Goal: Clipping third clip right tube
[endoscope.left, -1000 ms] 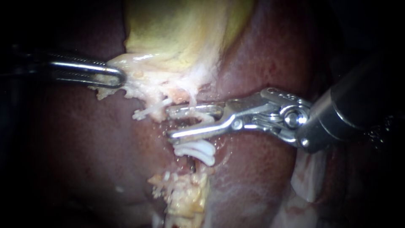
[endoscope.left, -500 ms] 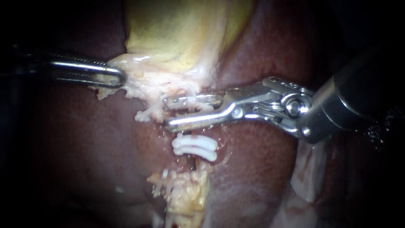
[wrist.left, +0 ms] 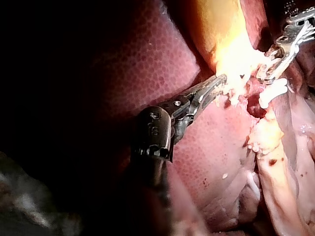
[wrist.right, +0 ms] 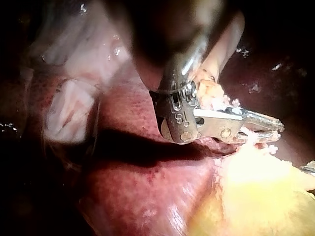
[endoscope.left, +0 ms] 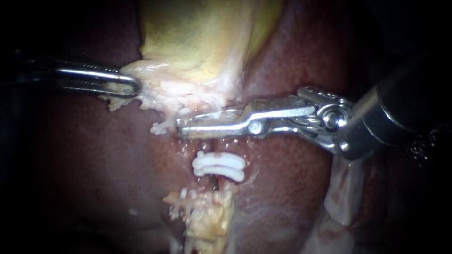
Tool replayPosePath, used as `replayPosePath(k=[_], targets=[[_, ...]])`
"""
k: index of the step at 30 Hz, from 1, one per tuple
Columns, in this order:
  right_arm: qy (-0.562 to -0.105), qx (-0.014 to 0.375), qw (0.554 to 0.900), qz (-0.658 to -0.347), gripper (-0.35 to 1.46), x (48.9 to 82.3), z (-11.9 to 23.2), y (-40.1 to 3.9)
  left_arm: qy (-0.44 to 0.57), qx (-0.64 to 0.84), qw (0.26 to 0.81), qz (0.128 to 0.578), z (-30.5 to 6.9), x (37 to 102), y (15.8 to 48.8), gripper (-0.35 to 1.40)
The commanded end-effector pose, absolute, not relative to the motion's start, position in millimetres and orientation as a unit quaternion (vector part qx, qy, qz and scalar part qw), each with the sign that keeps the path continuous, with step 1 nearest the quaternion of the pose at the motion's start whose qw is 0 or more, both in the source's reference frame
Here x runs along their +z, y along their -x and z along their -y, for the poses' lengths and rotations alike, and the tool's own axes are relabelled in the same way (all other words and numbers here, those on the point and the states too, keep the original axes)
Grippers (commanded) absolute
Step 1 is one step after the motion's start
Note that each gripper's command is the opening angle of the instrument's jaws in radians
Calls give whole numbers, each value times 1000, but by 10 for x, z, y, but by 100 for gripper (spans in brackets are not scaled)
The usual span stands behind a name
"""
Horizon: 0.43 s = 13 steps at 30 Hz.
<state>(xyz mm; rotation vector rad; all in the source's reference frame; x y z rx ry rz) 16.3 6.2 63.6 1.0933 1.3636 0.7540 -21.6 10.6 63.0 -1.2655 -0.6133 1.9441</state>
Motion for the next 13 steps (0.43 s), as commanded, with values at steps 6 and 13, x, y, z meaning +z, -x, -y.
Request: replayPosePath(k=[6,13], targets=[[-468,322,581,-584,-35,636,-61,-164,492,755,362,238,-106,631,216,-35],[-466,322,581,-584,-35,638,-59,-164,492,755,363,238,-106,631,216,-35]])
